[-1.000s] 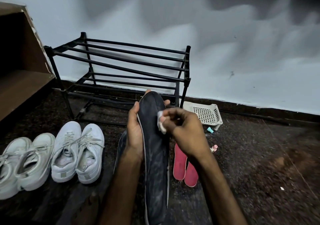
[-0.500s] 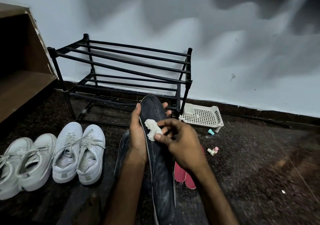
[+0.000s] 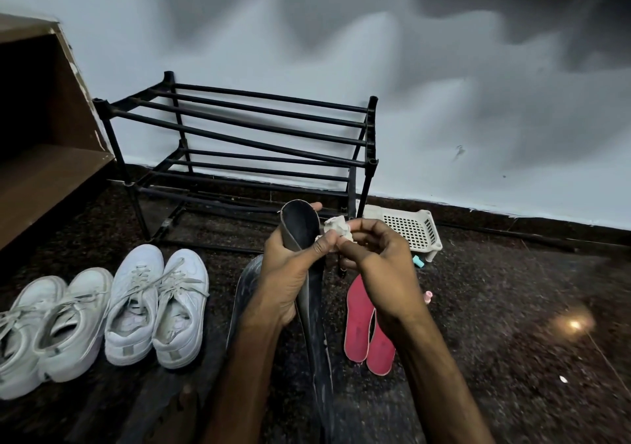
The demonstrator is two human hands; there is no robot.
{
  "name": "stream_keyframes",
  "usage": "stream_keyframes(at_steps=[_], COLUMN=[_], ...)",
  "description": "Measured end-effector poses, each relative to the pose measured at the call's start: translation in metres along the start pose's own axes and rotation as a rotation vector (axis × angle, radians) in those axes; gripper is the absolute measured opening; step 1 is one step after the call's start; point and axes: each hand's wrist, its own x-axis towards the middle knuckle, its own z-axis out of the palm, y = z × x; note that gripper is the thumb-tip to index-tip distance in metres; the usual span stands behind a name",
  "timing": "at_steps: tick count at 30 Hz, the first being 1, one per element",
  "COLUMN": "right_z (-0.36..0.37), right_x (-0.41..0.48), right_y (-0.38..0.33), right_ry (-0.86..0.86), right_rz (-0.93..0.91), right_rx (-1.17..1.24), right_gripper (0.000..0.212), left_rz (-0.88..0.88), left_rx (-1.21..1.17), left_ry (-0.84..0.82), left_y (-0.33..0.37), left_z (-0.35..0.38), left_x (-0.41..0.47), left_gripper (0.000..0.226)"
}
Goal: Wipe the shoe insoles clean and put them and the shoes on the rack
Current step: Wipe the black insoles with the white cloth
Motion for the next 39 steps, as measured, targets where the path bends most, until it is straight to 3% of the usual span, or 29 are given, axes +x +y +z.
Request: stream_keyframes(at_steps=[4, 10, 13, 16, 21, 25, 28, 29, 31, 33, 35, 37, 39], right_z=[-0.002, -0.009, -0.017, -0.021, -0.02, -0.023, -0.02, -0.018, -0.013, -0.006, 0.007, 0.023, 0.034], right_x=[-0.004, 0.0, -0.001, -0.002, 0.0, 0.001, 0.0, -0.001, -0.001, -0.001, 0.001, 0.001, -0.001], right_y=[-0.007, -0.009, -0.012, -0.011, -0.004, -0.003, -0.002, -0.002, 0.0, -0.002, -0.001, 0.008, 0.019], right_ry=[-0.04, -0.211, -0.362, -0.419, -0.341, -0.315, -0.211, -0.158, 0.018, 0.242, 0.35, 0.271, 0.155], right_rz=[0.163, 0.359, 0.403, 0.437, 0.438, 0.427, 0.353, 0.316, 0.173, -0.095, -0.424, -0.656, -0.713], right_rx=[0.202, 0.449, 0.536, 0.443, 0.228, 0.216, 0.391, 0.474, 0.534, 0.296, -0.144, -0.51, -0.662], right_gripper=[0.023, 0.041, 0.036, 0.026, 0.013, 0.024, 0.047, 0.049, 0.041, 0.025, 0.019, 0.026, 0.036], left_rz=[-0.043, -0.118, -0.147, -0.155, -0.14, -0.15, -0.159, -0.167, -0.23, -0.343, -0.379, -0.335, -0.297], left_rx=[-0.117, -0.207, -0.199, -0.198, -0.157, -0.132, -0.124, -0.126, -0.198, -0.295, -0.403, -0.51, -0.554], left_ry=[0.08, -0.009, -0.048, -0.064, -0.05, -0.048, -0.057, -0.074, -0.121, -0.171, -0.208, -0.194, -0.138], left_y=[0.004, 0.006, 0.008, 0.01, 0.005, 0.005, 0.004, 0.003, 0.0, -0.001, -0.002, -0.005, -0.006], left_z=[0.0, 0.0, -0.001, -0.001, -0.003, -0.003, -0.003, -0.004, -0.008, -0.007, 0.0, 0.009, 0.01], left_x=[0.003, -0.001, -0.002, -0.002, -0.002, -0.003, -0.003, -0.003, -0.001, -0.003, -0.006, -0.006, -0.004], left_gripper=[0.041, 0.028, 0.015, 0.015, 0.018, 0.015, 0.012, 0.011, 0.031, 0.057, 0.072, 0.073, 0.079])
